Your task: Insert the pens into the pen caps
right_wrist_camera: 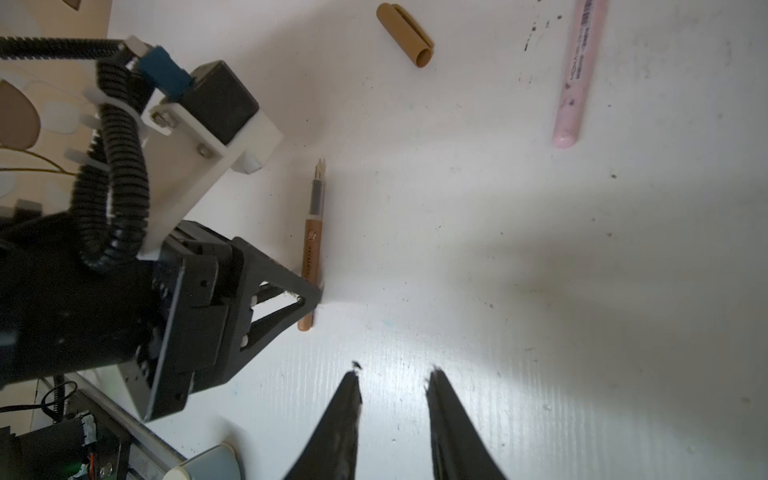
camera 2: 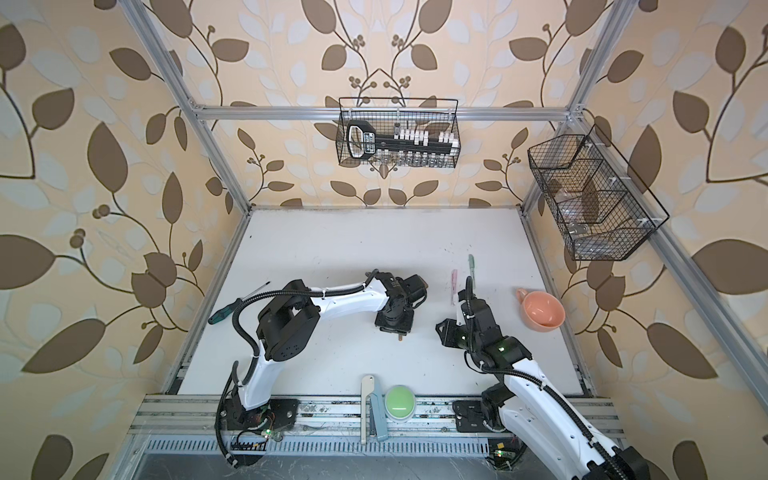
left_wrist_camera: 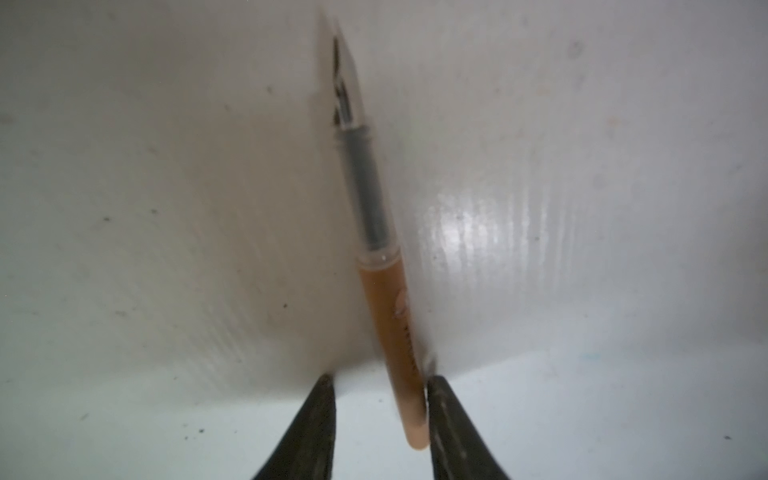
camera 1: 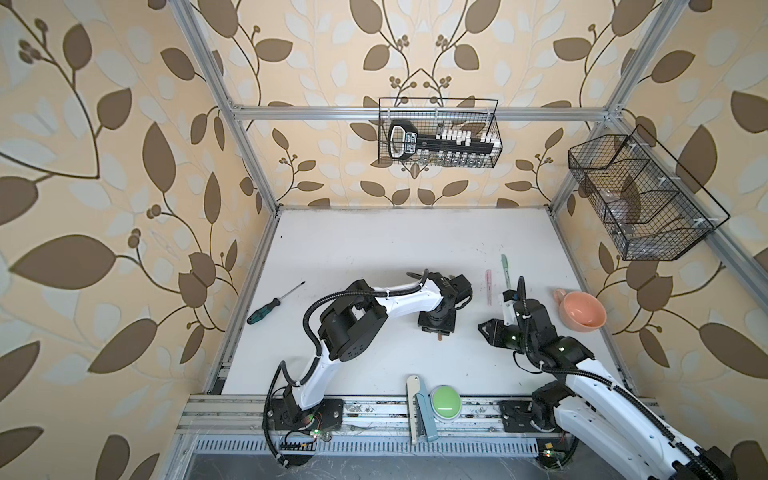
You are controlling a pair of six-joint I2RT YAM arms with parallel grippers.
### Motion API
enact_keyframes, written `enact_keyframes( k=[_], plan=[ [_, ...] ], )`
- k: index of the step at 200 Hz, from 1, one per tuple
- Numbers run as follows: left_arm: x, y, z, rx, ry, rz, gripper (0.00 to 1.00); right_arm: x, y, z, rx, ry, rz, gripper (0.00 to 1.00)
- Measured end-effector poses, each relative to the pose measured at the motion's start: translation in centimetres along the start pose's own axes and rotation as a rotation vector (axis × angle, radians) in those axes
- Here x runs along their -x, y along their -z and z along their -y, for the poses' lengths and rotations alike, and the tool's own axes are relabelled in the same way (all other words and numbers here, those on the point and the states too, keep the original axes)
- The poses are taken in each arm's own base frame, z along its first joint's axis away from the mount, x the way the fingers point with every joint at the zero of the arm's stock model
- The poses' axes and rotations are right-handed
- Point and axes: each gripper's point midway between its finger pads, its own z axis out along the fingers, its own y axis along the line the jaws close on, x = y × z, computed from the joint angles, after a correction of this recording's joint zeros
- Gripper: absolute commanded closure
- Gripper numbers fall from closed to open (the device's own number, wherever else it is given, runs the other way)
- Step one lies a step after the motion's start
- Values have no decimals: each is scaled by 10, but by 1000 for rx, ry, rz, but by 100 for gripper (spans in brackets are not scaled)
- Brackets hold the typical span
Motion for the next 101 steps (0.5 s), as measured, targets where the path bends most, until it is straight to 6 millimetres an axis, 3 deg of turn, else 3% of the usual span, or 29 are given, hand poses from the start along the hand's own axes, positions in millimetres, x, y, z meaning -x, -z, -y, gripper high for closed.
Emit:
enact_keyframes(
  k=[62,101],
  plan=[
    [-4,0,-11,27,-77,17,64,-1,-8,-2,8,-2,-24,71],
    [-4,0,-12,23,-86,24,79,-3,-12,-4,10,6,-37,71]
  ],
)
